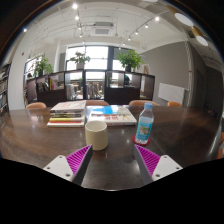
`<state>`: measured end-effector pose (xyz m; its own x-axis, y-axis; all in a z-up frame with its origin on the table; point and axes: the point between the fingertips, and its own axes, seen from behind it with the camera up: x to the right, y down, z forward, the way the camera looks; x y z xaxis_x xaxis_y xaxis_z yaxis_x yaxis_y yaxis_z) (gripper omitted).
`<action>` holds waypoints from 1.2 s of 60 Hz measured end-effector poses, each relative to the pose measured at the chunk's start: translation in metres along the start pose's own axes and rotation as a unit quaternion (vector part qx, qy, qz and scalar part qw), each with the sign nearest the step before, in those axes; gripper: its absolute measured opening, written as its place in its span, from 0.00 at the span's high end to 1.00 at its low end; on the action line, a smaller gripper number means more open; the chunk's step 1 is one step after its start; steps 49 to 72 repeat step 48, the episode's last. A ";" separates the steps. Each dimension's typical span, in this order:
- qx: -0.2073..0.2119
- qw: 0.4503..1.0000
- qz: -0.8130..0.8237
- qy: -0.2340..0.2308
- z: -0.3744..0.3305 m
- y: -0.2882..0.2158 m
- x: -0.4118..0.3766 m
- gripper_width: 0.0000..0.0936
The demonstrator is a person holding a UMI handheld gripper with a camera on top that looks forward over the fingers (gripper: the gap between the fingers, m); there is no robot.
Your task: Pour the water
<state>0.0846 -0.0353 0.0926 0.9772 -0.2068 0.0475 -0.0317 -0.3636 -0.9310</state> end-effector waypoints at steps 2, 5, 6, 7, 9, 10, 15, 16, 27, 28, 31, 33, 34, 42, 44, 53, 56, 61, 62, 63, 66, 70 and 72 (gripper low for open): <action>0.006 1.000 -0.002 -0.006 -0.012 -0.006 -0.009 0.08; 0.015 1.000 -0.006 -0.017 -0.028 -0.016 -0.024 0.08; 0.019 1.000 -0.007 -0.021 -0.032 -0.020 -0.027 0.08; 0.024 0.999 -0.008 -0.025 -0.034 -0.024 -0.031 0.08; 0.033 0.999 -0.009 -0.033 -0.046 -0.031 -0.041 0.08; 0.036 0.999 -0.008 -0.037 -0.051 -0.034 -0.046 0.08; 0.051 0.997 -0.004 -0.056 -0.068 -0.043 -0.065 0.09; 0.053 0.997 -0.003 -0.059 -0.072 -0.045 -0.071 0.08; 0.061 0.995 -0.017 -0.084 -0.097 -0.043 -0.105 0.09; 0.062 0.994 -0.018 -0.085 -0.099 -0.042 -0.107 0.08; 0.061 0.994 -0.023 -0.091 -0.104 -0.039 -0.112 0.09; 0.061 0.993 -0.026 -0.093 -0.108 -0.038 -0.116 0.09; 0.061 0.993 -0.027 -0.094 -0.110 -0.038 -0.117 0.09; 0.067 0.990 -0.024 -0.119 -0.127 -0.037 -0.135 0.09; 0.071 0.990 -0.023 -0.123 -0.129 -0.038 -0.138 0.08; 0.074 0.989 -0.022 -0.123 -0.130 -0.038 -0.139 0.09; 0.074 0.989 -0.022 -0.123 -0.130 -0.038 -0.139 0.09; 0.074 0.989 -0.022 -0.123 -0.130 -0.038 -0.139 0.09; 0.074 0.989 -0.022 -0.123 -0.130 -0.038 -0.139 0.09; 0.074 0.989 -0.022 -0.123 -0.130 -0.038 -0.139 0.09; 0.074 0.989 -0.022 -0.123 -0.130 -0.038 -0.139 0.09; 0.074 0.989 -0.022 -0.123 -0.130 -0.038 -0.139 0.09; 0.074 0.989 -0.022 -0.123 -0.130 -0.038 -0.139 0.09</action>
